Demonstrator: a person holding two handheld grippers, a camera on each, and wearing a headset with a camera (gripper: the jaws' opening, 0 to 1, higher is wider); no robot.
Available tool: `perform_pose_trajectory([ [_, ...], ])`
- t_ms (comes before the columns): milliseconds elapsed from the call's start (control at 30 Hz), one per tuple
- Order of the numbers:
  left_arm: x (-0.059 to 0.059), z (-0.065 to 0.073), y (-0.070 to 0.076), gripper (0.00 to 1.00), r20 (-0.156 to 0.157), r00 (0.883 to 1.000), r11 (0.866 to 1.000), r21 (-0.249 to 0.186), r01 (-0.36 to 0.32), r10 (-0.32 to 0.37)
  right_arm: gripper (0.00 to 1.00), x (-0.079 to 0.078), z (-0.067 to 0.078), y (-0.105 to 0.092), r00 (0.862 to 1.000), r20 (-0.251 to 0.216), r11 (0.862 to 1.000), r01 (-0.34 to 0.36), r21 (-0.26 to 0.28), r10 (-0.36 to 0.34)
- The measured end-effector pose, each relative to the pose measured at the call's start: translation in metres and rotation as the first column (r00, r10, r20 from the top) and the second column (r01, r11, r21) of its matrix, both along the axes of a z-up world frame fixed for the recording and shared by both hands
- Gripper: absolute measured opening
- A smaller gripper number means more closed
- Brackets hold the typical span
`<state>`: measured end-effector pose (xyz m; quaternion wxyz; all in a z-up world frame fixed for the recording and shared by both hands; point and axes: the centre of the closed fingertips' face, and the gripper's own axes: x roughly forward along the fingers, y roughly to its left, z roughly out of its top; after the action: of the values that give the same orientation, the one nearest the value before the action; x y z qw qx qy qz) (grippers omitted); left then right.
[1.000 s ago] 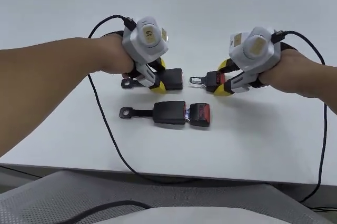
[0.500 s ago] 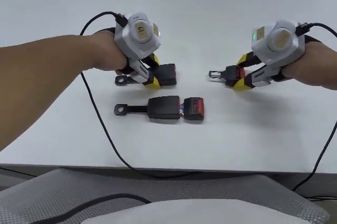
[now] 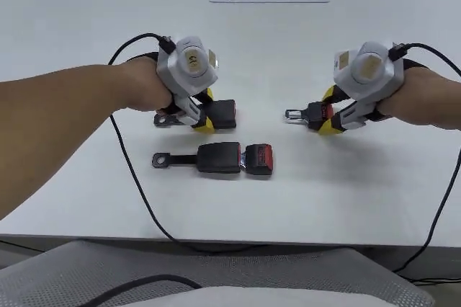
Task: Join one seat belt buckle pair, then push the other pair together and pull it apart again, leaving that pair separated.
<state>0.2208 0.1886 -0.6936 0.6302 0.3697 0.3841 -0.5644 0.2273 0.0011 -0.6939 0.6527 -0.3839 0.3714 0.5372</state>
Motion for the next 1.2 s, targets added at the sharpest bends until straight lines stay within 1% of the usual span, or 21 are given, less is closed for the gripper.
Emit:
perform_pose_trajectory([
  [133,0.001,0.000,0.001,0.34,-0.009,1.000,1.000,0.002,-0.029,0.029,0.37,-0.002,0.002,0.000,0.999,0.037,1.000,-0.006,-0.021,0.007],
  [200,0.001,0.001,0.001,0.35,0.009,1.000,1.000,-0.002,-0.029,0.029,0.38,-0.004,0.003,-0.002,0.999,0.048,1.000,-0.002,-0.022,0.003],
  [300,0.001,0.003,0.006,0.43,0.023,0.999,0.999,-0.001,-0.039,0.039,0.43,0.006,0.004,-0.005,0.997,0.074,0.999,0.041,-0.031,-0.038],
  [367,0.000,0.006,0.006,0.45,0.018,0.998,0.998,-0.028,-0.060,0.061,0.51,0.007,0.006,-0.007,0.994,0.091,0.997,0.064,-0.042,-0.060],
  [433,0.000,0.016,0.010,0.46,0.038,0.994,0.993,-0.062,-0.104,0.106,0.54,0.003,0.010,-0.002,0.993,0.093,0.997,0.077,-0.013,-0.075],
  [467,0.000,0.026,0.011,0.47,0.062,0.989,0.988,-0.084,-0.129,0.134,0.54,0.000,0.015,0.003,0.991,0.094,0.996,0.090,0.029,-0.092],
  [500,0.001,0.033,0.011,0.47,0.074,0.985,0.983,-0.109,-0.147,0.155,0.54,-0.002,0.020,0.005,0.990,0.101,0.994,0.098,0.043,-0.101],
  [567,0.002,0.046,0.010,0.52,0.098,0.974,0.966,-0.180,-0.183,0.203,0.55,-0.001,0.025,0.007,0.983,0.104,0.987,0.142,0.079,-0.150],
  [600,0.001,0.055,0.012,0.54,0.114,0.968,0.955,-0.223,-0.194,0.223,0.56,-0.003,0.029,0.011,0.980,0.096,0.980,0.164,0.113,-0.175],
  [667,-0.006,0.066,0.015,0.54,0.109,0.961,0.940,-0.264,-0.217,0.253,0.59,-0.010,0.038,0.016,0.978,0.081,0.974,0.180,0.141,-0.192],
  [700,-0.011,0.072,0.020,0.54,0.109,0.952,0.927,-0.282,-0.248,0.288,0.60,-0.013,0.041,0.020,0.978,0.074,0.970,0.184,0.158,-0.197],
  [733,-0.012,0.070,0.024,0.55,0.114,0.948,0.923,-0.289,-0.254,0.297,0.62,-0.016,0.046,0.025,0.977,0.072,0.966,0.185,0.179,-0.200],
  [767,-0.019,0.072,0.030,0.56,0.122,0.943,0.921,-0.286,-0.265,0.309,0.64,-0.019,0.050,0.029,0.977,0.072,0.964,0.185,0.193,-0.202],
  [833,-0.027,0.076,0.039,0.59,0.130,0.934,0.916,-0.281,-0.287,0.332,0.67,-0.025,0.062,0.036,0.972,0.072,0.949,0.203,0.241,-0.226],
  [867,-0.029,0.076,0.048,0.61,0.134,0.919,0.903,-0.284,-0.322,0.370,0.69,-0.030,0.068,0.039,0.966,0.065,0.935,0.224,0.276,-0.250],
  [900,-0.034,0.078,0.050,0.63,0.121,0.915,0.894,-0.296,-0.338,0.386,0.71,-0.033,0.072,0.042,0.962,0.064,0.925,0.234,0.299,-0.264],
  [933,-0.044,0.081,0.050,0.63,0.103,0.910,0.882,-0.311,-0.354,0.401,0.73,-0.040,0.074,0.043,0.959,0.057,0.917,0.247,0.313,-0.278],
  [1000,-0.054,0.081,0.056,0.65,0.098,0.907,0.877,-0.316,-0.363,0.411,0.77,-0.051,0.072,0.043,0.960,0.051,0.917,0.248,0.313,-0.277],
  [1067,-0.059,0.081,0.061,0.68,0.096,0.894,0.865,-0.314,-0.390,0.438,0.79,-0.058,0.072,0.042,0.958,0.056,0.916,0.250,0.312,-0.281],
  [1133,-0.068,0.081,0.065,0.72,0.085,0.881,0.850,-0.323,-0.417,0.465,0.81,-0.063,0.074,0.038,0.955,0.049,0.910,0.263,0.320,-0.294],
  [1200,-0.074,0.078,0.072,0.75,0.079,0.873,0.841,-0.321,-0.436,0.482,0.82,-0.071,0.074,0.035,0.949,0.029,0.902,0.288,0.323,-0.313],
])
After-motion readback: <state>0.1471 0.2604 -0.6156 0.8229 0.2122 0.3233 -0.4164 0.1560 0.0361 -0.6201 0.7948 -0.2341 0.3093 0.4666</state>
